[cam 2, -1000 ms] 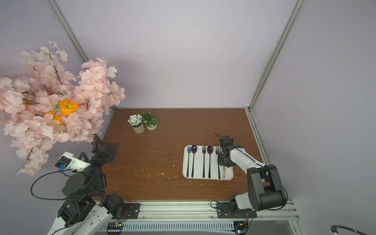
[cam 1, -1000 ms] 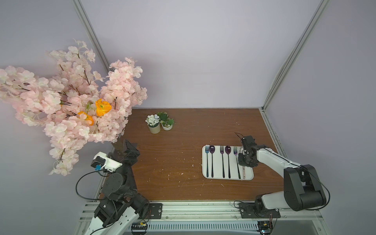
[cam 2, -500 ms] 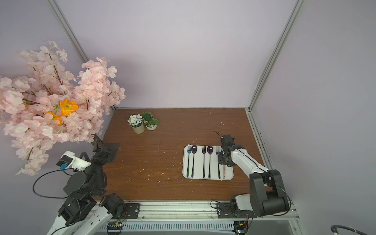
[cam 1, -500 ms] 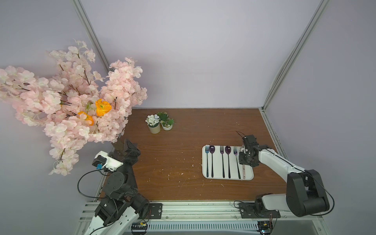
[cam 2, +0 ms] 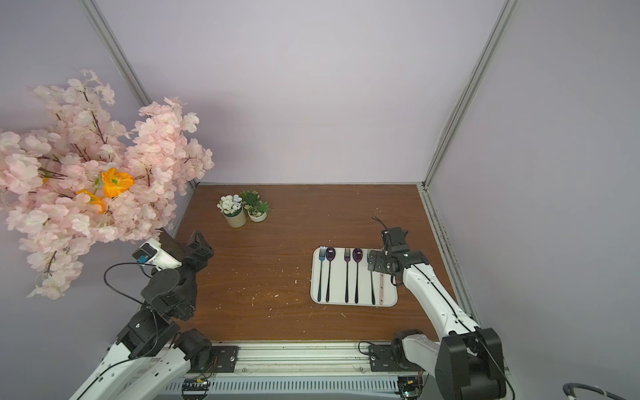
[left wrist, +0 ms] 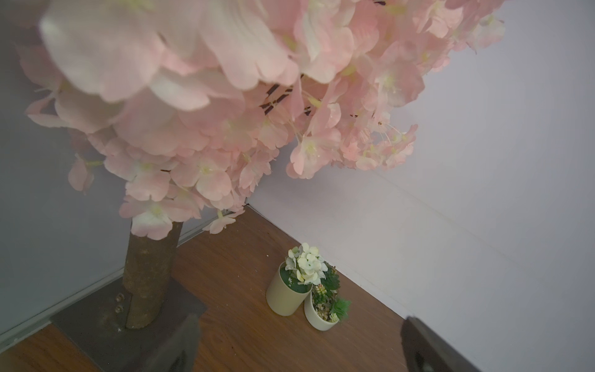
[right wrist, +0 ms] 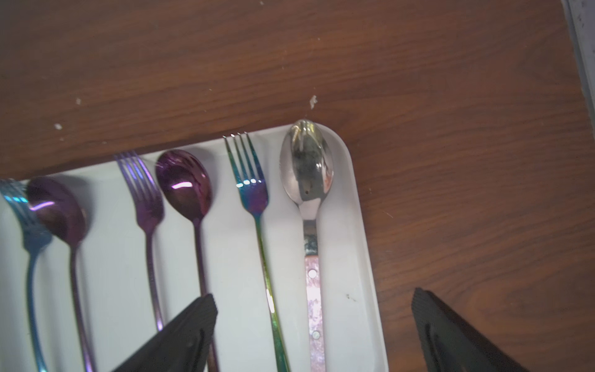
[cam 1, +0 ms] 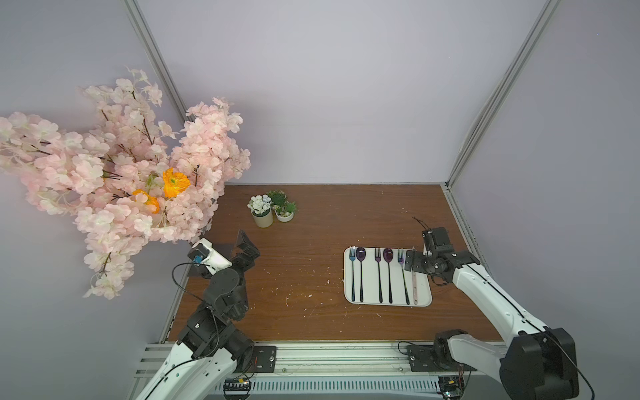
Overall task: Set the spoon and fork side by side
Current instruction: Place the spoon on the tray.
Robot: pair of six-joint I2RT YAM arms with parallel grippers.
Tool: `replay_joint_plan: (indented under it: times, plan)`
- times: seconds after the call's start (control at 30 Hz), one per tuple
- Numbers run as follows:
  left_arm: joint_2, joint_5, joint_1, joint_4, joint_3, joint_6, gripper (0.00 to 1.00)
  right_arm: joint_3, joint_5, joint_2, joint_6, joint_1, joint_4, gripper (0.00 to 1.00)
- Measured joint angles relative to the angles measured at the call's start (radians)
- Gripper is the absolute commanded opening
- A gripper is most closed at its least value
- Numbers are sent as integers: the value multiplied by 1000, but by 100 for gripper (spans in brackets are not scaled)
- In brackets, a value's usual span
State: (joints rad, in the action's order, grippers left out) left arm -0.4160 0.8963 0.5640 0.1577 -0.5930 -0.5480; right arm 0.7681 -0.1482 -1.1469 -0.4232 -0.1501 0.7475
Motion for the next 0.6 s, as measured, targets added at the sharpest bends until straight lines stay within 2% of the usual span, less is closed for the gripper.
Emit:
replay_joint_plan:
  times: [0.13,0.37,0.6]
  plan:
    - [40,-4,0,-6,25,-25,100,-1,-34,-54,-16,0,10,99]
    - [107,-12,0,-8,84,-50,100,2,-48,-246,-17,0,48,99]
    - [138,-5,0,-9,86,-51,100,15,-56,-279,-19,0,67,98]
